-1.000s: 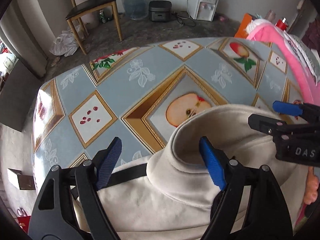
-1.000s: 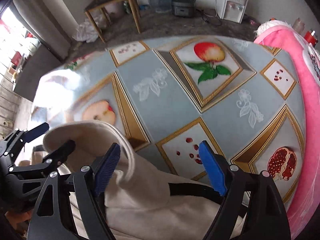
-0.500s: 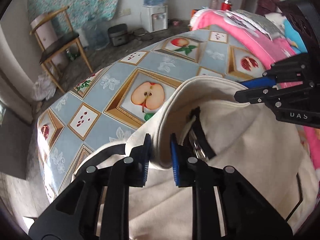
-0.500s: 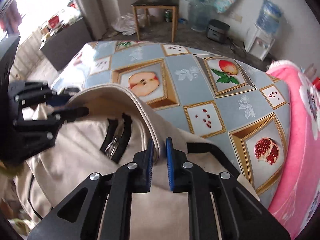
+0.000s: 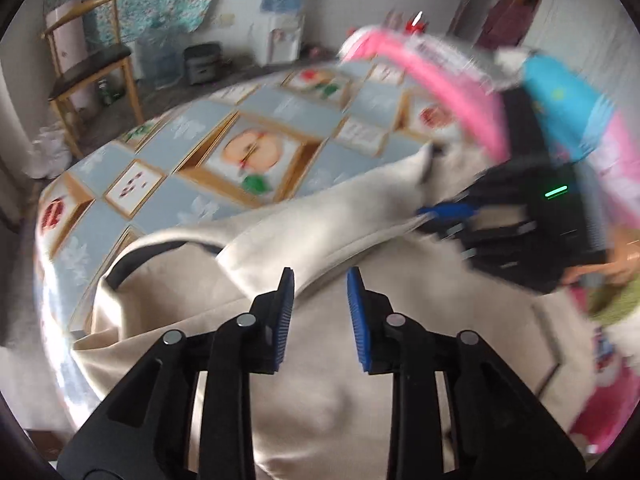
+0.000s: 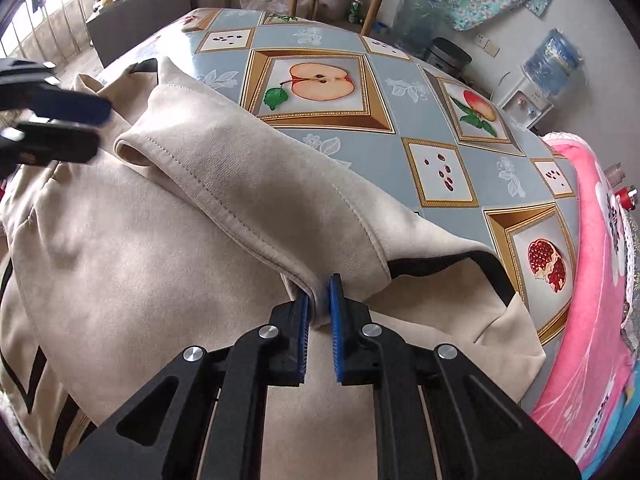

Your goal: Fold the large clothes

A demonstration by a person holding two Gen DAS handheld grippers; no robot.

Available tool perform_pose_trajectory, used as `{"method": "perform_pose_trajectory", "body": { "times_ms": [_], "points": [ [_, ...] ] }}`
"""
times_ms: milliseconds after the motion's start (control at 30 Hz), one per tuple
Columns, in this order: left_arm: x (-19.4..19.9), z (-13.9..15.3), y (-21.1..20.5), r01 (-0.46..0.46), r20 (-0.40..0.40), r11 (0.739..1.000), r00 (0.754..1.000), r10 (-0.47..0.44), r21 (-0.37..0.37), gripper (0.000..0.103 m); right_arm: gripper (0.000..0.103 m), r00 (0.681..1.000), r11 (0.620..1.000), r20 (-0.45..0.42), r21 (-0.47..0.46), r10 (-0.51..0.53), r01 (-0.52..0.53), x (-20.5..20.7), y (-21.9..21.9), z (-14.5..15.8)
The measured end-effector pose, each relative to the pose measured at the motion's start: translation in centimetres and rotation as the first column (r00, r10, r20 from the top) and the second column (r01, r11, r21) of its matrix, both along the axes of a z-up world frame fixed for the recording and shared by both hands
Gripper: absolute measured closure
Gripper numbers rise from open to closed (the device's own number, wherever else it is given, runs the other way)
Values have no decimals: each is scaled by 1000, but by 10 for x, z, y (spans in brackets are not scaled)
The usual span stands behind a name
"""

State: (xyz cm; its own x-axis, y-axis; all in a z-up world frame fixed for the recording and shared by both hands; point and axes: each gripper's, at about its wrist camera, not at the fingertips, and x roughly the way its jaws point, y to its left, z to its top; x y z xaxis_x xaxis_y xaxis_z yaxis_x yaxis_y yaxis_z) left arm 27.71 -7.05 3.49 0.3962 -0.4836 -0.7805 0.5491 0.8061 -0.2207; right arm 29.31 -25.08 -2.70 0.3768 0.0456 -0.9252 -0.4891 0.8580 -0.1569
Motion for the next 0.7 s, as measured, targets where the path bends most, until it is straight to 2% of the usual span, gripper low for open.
{"method": "perform_pose_trajectory", "body": {
  "times_ms": [67, 100, 167, 200, 267, 333, 367, 467, 533, 633, 700],
  "points": [
    [2, 13, 3, -24, 40, 999, 999, 26, -46, 69, 93, 1000, 1000, -2, -6, 9, -9, 1, 1, 0],
    [7, 15, 1, -51, 46, 998, 998, 53, -34, 69, 93, 1000, 1000, -2, -8, 10, -10, 1, 1, -1],
    [28, 4, -8, -133, 23, 990, 991, 132, 51, 69, 93, 1000, 1000, 0, -10, 11, -11, 0, 1, 1],
    [36, -4, -14, -147, 7, 986, 989, 147, 83, 69, 93, 1000, 1000, 3, -10, 11, -11, 0, 1, 2],
    [49, -27, -28, -148, -6, 970, 988, 152, 193, 70, 93, 1000, 1000, 3, 8, 11, -11, -5, -2, 11],
    [51, -42, -37, -122, 6, 958, 992, 124, 261, 70, 85, 1000, 997, 13, 69, 21, -22, -12, -8, 32],
    [49, -45, -39, -114, 25, 954, 993, 111, 277, 71, 84, 999, 992, 25, 120, 35, -38, -16, -13, 48],
    [42, -46, -37, -88, 52, 955, 996, 76, 283, 72, 83, 997, 951, 69, 305, 41, -61, -15, -28, 92],
    [40, -47, -34, -75, 52, 958, 997, 63, 278, 72, 83, 999, 917, 52, 399, -14, -8, 5, -34, 103],
    [40, -48, -32, -66, 52, 962, 997, 55, 266, 72, 83, 995, 881, -41, 463, -87, 96, 46, -25, 83],
    [39, -47, -29, -63, 50, 965, 997, 52, 254, 72, 83, 988, 884, -116, 445, -105, 146, 66, -11, 51]
  ]
}}
